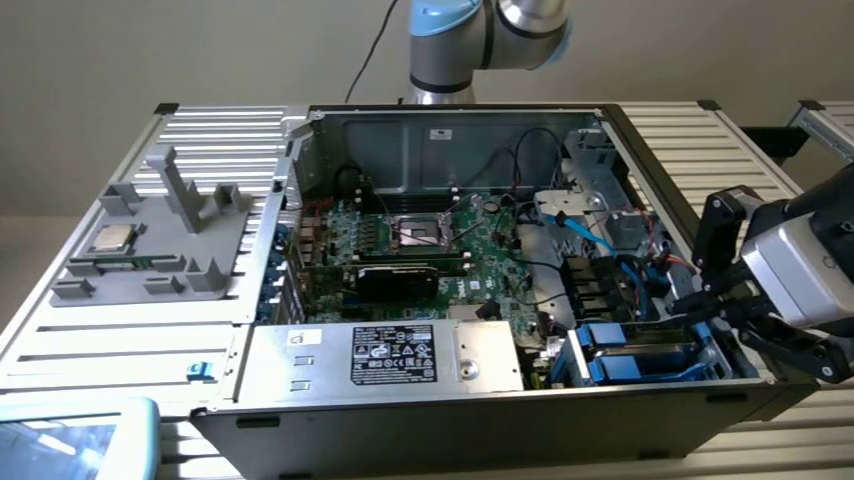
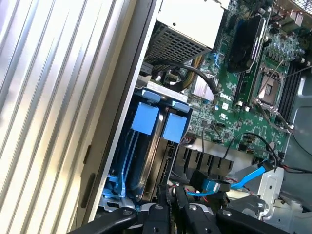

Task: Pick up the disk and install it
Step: 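Insert the first disk wire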

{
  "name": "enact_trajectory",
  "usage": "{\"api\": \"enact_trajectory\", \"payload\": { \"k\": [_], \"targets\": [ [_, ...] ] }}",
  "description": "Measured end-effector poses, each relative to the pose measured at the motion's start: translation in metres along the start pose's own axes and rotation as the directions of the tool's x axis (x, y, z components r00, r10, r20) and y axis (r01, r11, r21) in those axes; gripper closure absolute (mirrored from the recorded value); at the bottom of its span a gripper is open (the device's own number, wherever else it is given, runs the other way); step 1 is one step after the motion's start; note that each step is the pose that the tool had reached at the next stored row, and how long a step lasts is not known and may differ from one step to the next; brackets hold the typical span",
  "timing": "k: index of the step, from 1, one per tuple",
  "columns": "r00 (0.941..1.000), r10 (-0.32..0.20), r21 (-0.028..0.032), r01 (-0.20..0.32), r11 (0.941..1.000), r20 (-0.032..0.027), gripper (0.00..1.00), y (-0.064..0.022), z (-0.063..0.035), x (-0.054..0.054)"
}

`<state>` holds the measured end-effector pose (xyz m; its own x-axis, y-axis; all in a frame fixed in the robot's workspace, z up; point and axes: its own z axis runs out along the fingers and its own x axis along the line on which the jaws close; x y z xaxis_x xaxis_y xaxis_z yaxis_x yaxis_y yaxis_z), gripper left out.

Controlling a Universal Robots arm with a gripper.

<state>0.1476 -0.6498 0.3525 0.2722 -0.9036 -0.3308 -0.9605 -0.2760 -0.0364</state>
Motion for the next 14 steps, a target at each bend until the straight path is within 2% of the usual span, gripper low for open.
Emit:
{"api": "enact_trajectory", "payload": {
  "k": [3, 5, 6, 9, 11, 14],
  "targets": [
    [0.9997, 0.001, -0.0067, -0.002, 1.0, -0.026, 0.84, -0.0011, -0.0034, -0.005],
    [0.9988, 0.003, -0.0129, -0.003, 0.9999, -0.0481, 0.84, -0.002, -0.0044, -0.009],
    [0.998, 0.003, -0.0172, -0.004, 0.9998, -0.0632, 0.84, -0.0025, -0.0042, -0.011],
    [0.9934, 0.005, -0.0315, -0.009, 0.9995, -0.1147, 0.84, -0.0038, -0.0031, -0.015],
    [0.9892, 0.006, -0.0402, -0.012, 0.9991, -0.1465, 0.84, -0.0049, -0.0025, -0.019],
    [0.9833, 0.006, -0.0499, -0.016, 0.9986, -0.1819, 0.84, -0.0066, -0.0025, -0.025]
  ]
}}
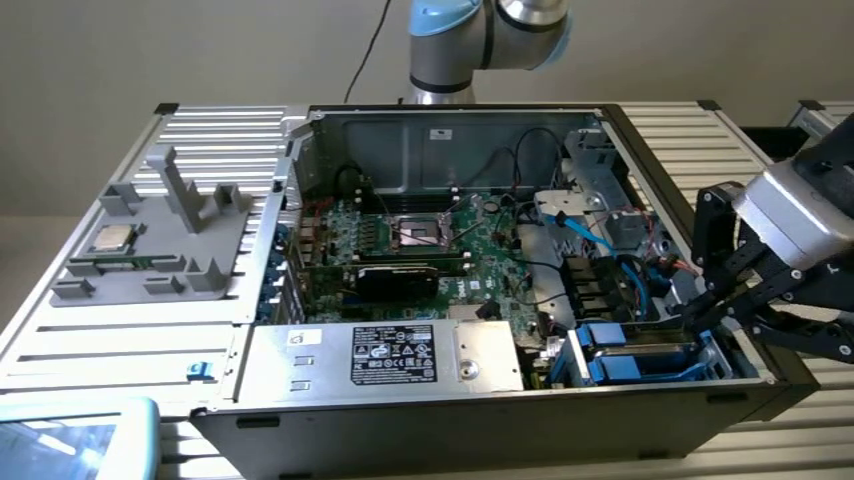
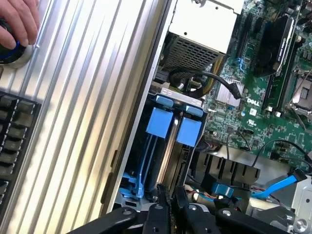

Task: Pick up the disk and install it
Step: 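Insert the first disk wire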

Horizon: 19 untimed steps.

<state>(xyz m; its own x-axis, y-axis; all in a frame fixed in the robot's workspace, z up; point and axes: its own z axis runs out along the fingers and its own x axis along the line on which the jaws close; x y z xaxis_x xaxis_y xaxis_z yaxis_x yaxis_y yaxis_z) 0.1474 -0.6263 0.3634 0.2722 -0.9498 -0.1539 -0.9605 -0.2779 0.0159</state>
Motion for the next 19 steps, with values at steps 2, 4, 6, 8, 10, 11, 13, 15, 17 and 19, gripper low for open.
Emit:
{"api": "enact_trajectory", "payload": {
  "k": [2, 4, 6, 8, 10, 11, 13, 15, 17, 19],
  "targets": [
    [0.9998, 0.001, -0.0057, -0.001, 1.0, -0.02, 0.84, -0.0012, -0.0018, -0.005],
    [0.9992, 0.002, -0.0116, -0.003, 0.9999, -0.0411, 0.84, -0.0023, -0.0029, -0.009],
    [0.9979, 0.003, -0.0181, -0.004, 0.9998, -0.0641, 0.84, -0.0032, -0.0036, -0.012],
    [0.9969, 0.004, -0.022, -0.005, 0.9997, -0.0783, 0.84, -0.0037, -0.0036, -0.015],
    [0.9963, 0.004, -0.0246, -0.006, 0.9997, -0.0863, 0.84, -0.0038, -0.0033, -0.017],
    [0.996, 0.004, -0.026, -0.007, 0.9996, -0.0897, 0.84, -0.0037, -0.0032, -0.018],
    [0.9958, 0.004, -0.0286, -0.007, 0.9996, -0.0919, 0.84, -0.0034, -0.0029, -0.019],
    [0.9957, 0.005, -0.032, -0.008, 0.9995, -0.0925, 0.84, -0.003, -0.0028, -0.02],
    [0.9957, 0.007, -0.0348, -0.01, 0.9993, -0.0928, 0.84, -0.0027, -0.0027, -0.021],
    [0.9955, 0.01, -0.0367, -0.013, 0.9992, -0.0941, 0.84, -0.0026, -0.0027, -0.021]
  ]
}}
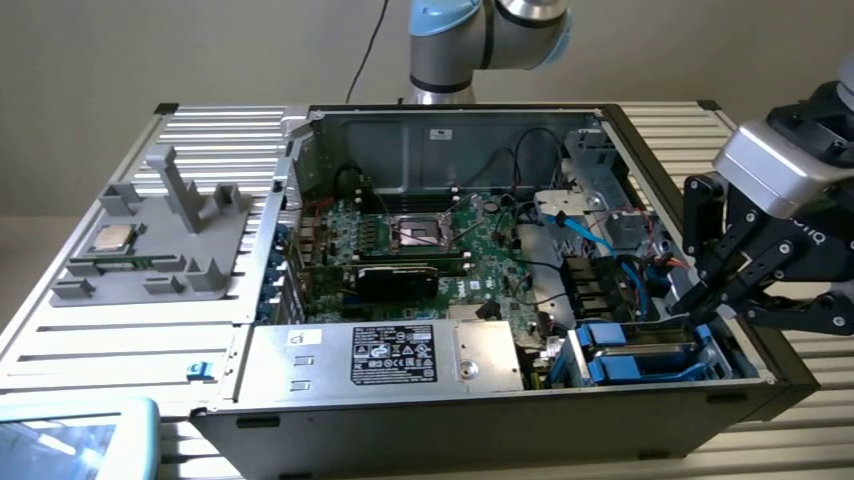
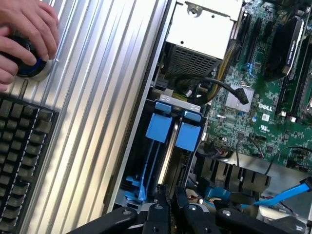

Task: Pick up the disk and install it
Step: 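Insert the first disk wire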

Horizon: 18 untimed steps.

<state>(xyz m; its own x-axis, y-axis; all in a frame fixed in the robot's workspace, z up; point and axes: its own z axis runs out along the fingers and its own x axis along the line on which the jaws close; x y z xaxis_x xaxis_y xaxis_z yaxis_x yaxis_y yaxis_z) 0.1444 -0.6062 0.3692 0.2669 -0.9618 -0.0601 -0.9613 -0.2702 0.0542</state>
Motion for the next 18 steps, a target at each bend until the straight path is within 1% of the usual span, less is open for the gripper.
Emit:
{"api": "enact_trajectory", "payload": {
  "k": [14, 15, 17, 18],
  "targets": [
    [1.0, 0.002, -0.0001, -0.002, 1.0, -0.0006, 0.84, -0.0001, -0.0001, 0.0],
    [1.0, 0.003, -0.0005, -0.003, 1.0, -0.0023, 0.84, -0.0002, -0.0002, -0.0004],
    [1.0, 0.004, -0.002, -0.004, 1.0, -0.0079, 0.84, -0.0008, 0.0002, -0.0025],
    [0.9999, 0.004, -0.0034, -0.004, 1.0, -0.0127, 0.84, -0.0012, 0.0002, -0.0042]
  ]
}}
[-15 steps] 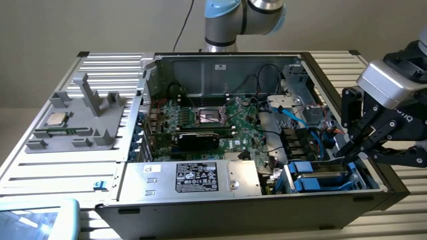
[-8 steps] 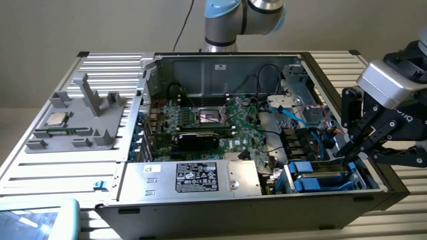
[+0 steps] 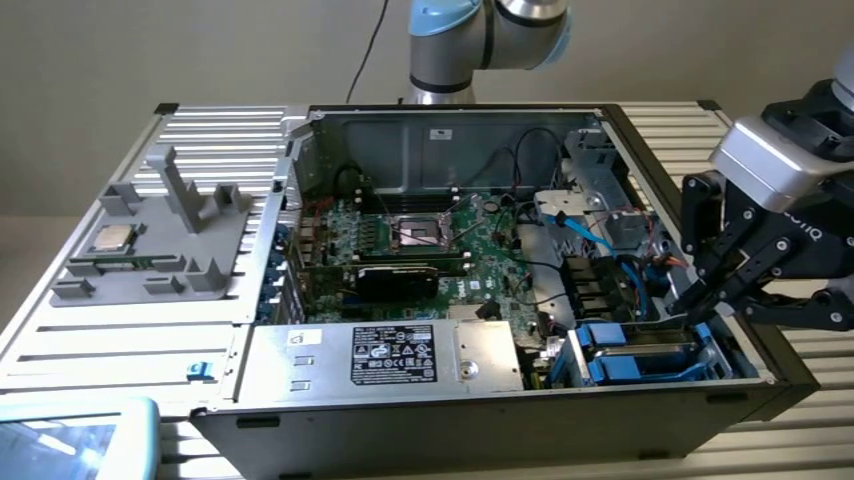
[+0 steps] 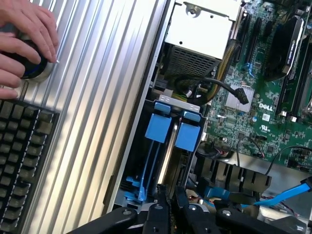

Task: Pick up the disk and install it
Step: 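Insert the first disk wire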

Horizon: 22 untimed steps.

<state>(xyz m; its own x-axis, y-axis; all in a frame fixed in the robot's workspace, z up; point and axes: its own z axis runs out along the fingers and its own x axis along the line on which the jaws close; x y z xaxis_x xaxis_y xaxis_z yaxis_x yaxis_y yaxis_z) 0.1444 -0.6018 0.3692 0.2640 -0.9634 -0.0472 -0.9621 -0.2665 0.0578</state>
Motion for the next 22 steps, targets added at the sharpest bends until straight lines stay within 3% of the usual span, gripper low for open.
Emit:
{"api": "enact_trajectory", "payload": {
  "k": [3, 5, 10, 15, 17, 20, 22],
  "targets": [
    [0.9998, 0.001, -0.0048, -0.001, 1.0, -0.0176, 0.84, -0.0012, 0.0002, -0.005],
    [0.9998, 0.002, -0.0089, -0.002, 1.0, -0.0221, 0.84, -0.0014, 0.0005, -0.007],
    [0.9997, 0.011, -0.0162, -0.011, 0.9998, -0.0217, 0.84, -0.0005, 0.0011, -0.008],
    [0.9989, 0.043, -0.0181, -0.043, 0.9989, -0.019, 0.84, 0.0011, 0.0014, -0.009],
    [0.9984, 0.053, -0.0214, -0.054, 0.9983, -0.0172, 0.84, 0.0012, 0.002, -0.009],
    [0.9983, 0.055, -0.0388, -0.056, 0.9977, -0.0161, 0.84, 0.0005, 0.0023, -0.012],
    [0.9983, 0.056, -0.0441, -0.057, 0.9974, -0.0182, 0.84, 0.0, 0.0025, -0.014]
  ]
}}
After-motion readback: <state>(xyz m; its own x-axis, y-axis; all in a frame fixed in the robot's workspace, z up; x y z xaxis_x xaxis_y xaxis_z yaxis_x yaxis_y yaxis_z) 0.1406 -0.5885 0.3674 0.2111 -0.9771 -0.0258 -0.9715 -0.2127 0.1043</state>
